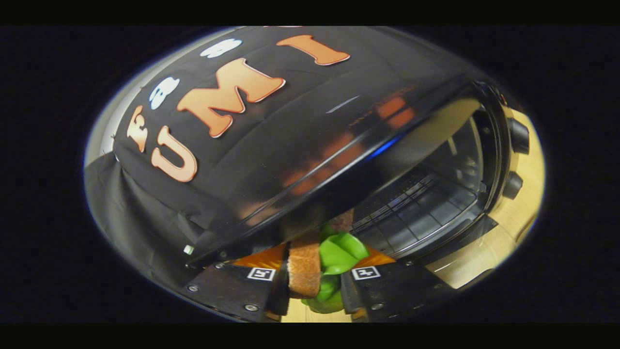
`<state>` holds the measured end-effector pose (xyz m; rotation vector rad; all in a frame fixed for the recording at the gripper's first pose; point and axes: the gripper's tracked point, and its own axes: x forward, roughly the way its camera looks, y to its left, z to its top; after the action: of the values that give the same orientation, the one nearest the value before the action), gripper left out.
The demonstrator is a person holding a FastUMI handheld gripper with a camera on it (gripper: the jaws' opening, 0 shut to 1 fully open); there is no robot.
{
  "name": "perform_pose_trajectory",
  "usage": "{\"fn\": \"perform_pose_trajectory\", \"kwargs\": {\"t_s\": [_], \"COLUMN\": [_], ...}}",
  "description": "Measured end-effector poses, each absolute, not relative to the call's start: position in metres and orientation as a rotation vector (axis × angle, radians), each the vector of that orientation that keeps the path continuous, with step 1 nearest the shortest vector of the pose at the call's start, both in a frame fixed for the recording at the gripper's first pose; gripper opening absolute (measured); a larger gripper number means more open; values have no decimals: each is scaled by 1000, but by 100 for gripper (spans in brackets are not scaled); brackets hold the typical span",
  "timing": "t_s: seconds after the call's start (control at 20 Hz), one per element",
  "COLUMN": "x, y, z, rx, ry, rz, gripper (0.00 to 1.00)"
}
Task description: Open the toaster oven, put the food inside, and close the toaster oven door.
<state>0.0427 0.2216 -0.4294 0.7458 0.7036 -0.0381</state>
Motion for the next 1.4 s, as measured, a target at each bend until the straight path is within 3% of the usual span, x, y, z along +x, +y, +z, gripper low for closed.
{"fn": "perform_pose_trajectory", "kwargs": {"t_s": [0.25,0.35,0.8,1.1,1.4], "x": [33,27,-7,-20,-28], "y": [191,180,142,129,127], "z": [-435,-430,-408,-375,-392], "rx": [541,467,293,190,146], "ry": [766,777,853,746,780], "rz": [-71,-66,-18,71,71], "gripper": [88,98,100,100,98]}}
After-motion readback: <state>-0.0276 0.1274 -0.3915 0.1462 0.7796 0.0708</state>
